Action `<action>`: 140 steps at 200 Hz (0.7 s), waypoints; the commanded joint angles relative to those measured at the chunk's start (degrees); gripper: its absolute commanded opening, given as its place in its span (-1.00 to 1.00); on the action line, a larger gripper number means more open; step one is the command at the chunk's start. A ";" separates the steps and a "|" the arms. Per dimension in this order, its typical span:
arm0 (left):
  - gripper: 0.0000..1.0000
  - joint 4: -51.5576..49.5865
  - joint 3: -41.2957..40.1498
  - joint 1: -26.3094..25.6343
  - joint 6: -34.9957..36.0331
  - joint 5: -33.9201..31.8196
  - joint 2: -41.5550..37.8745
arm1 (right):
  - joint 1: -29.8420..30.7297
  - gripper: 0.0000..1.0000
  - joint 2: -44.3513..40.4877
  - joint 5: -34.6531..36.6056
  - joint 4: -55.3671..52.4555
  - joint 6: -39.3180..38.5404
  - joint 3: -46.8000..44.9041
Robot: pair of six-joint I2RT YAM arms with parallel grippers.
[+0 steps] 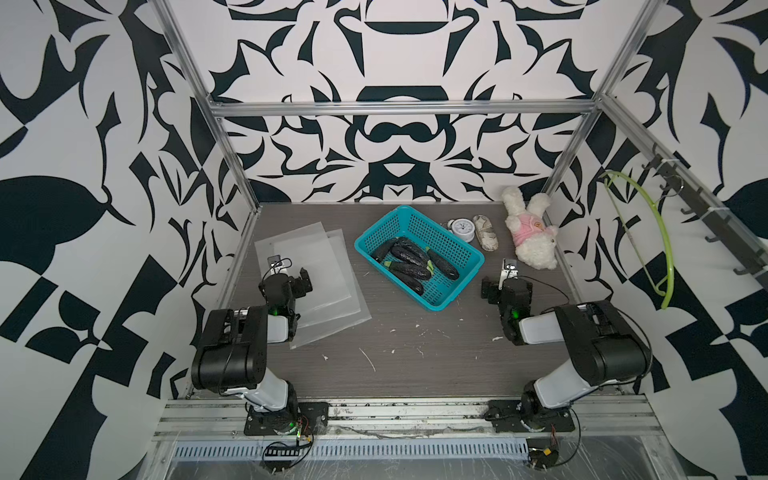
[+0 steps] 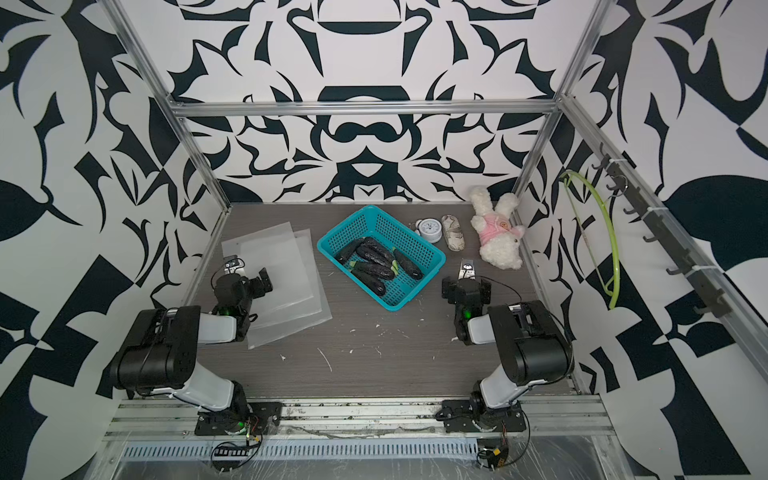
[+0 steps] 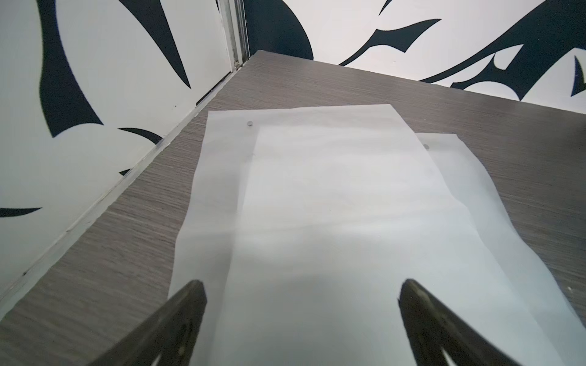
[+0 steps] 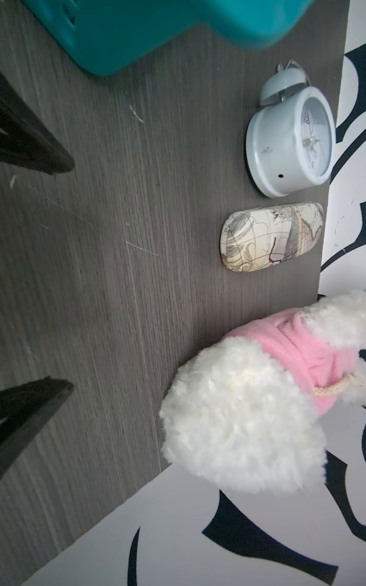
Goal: Place the eggplant in a zip-top bag and seal the zipper
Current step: Adjust the basket at the center of the board.
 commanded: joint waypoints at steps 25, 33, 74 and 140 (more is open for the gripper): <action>0.99 0.26 0.41 0.23 -0.16 0.51 -0.99 | -0.07 1.00 -1.63 0.07 1.85 0.46 1.12; 0.99 0.18 0.50 0.16 -0.05 0.75 -0.90 | -0.15 1.00 -1.64 0.04 1.86 0.48 1.10; 0.99 -0.03 0.65 0.11 0.28 1.03 -0.88 | -0.14 1.00 -1.59 0.02 1.86 0.48 1.12; 0.99 0.03 0.61 0.08 0.28 1.10 -0.91 | -0.10 1.00 -1.56 -0.06 1.66 0.39 1.24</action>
